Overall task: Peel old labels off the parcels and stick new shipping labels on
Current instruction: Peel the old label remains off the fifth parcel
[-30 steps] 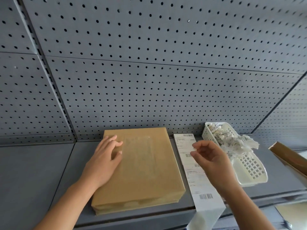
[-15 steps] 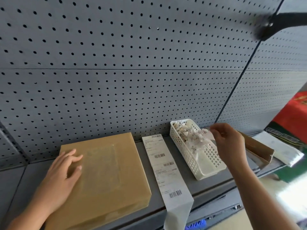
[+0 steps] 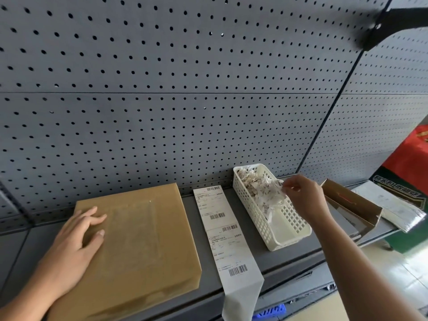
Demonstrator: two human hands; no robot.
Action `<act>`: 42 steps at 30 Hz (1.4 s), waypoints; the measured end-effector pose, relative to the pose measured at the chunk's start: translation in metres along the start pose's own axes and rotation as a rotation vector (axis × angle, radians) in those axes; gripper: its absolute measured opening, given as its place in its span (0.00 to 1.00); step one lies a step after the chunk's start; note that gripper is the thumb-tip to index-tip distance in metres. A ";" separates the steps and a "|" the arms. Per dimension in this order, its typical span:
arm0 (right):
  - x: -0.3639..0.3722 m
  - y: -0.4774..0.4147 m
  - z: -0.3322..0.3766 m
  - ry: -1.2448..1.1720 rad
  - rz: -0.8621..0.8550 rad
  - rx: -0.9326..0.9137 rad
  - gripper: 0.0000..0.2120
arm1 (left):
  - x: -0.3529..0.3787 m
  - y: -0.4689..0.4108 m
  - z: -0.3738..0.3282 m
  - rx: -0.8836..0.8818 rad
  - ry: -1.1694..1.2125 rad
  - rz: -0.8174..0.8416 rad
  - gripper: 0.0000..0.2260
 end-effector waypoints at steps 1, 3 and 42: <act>0.001 -0.001 0.001 0.013 -0.005 -0.015 0.07 | 0.000 0.000 0.000 0.004 0.001 0.000 0.13; 0.002 -0.003 0.002 0.022 -0.012 -0.024 0.07 | 0.000 0.000 -0.001 0.005 -0.002 -0.001 0.13; 0.024 -0.010 -0.005 0.137 -0.113 -0.102 0.14 | -0.003 0.006 -0.010 0.020 0.009 -0.001 0.11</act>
Point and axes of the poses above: each hand's wrist, its own y-axis away from the middle knuckle, its own x-axis out of the palm, z = x × y, the point moved 3 cm from there along -y, towards the middle knuckle, and after that the axes turned 5 degrees about y, right-handed, at the moved point
